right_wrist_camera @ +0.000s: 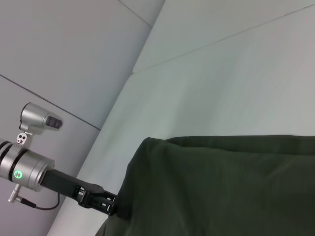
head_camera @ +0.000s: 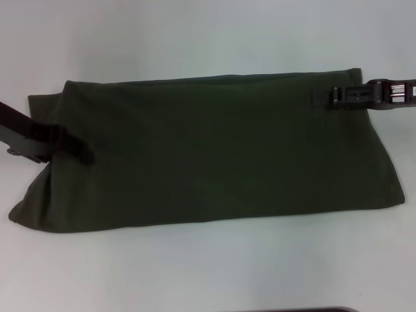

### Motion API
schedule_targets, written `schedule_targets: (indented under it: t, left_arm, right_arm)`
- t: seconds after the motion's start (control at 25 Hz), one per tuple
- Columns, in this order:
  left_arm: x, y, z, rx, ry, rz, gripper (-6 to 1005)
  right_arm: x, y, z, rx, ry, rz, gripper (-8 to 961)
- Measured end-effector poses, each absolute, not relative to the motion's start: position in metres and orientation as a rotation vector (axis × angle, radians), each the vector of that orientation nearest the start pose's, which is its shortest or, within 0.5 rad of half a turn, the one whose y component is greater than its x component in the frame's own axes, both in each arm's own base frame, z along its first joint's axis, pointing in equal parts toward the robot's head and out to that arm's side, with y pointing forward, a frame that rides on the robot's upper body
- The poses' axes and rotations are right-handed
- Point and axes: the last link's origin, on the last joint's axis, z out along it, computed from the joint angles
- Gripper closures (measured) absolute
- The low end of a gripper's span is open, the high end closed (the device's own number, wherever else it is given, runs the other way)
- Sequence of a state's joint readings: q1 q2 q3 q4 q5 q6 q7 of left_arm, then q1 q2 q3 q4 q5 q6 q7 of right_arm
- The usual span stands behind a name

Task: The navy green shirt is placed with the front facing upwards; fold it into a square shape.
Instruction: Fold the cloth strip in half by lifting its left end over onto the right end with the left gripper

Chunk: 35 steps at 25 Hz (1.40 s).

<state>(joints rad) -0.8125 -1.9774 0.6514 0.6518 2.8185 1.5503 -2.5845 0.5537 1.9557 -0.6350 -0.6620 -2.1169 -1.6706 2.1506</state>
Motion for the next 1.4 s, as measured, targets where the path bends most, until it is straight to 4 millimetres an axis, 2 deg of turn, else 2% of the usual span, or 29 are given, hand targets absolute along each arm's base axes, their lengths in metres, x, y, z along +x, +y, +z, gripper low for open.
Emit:
schedule_targets:
  t: [0.04,0.48,0.8,1.0,1.4]
  left_arm:
    - [-0.282,0.369,0.029,-2.217,-1.872,0.315,199]
    - [-0.276,0.369,0.032,-2.257,-1.849,0.320,640]
    - [-0.274,0.369,0.040,-2.272,-1.817,0.330,872]
    - [-0.284,0.367,0.062,-2.203,-1.803,0.320,896]
    - [-0.302,0.363,0.087,-2.094,-1.820,0.348,895]
  right_arm:
    - [0.281,0.333,0.048,-2.506,1.644,0.652,39]
    - [0.282,0.332,0.048,-2.503,1.650,0.652,39]
    - [0.282,0.332,0.048,-2.500,1.654,0.652,40]
    - [0.282,0.332,0.049,-2.492,1.662,0.655,43]
    - [0.282,0.335,0.049,-2.479,1.673,0.653,48]
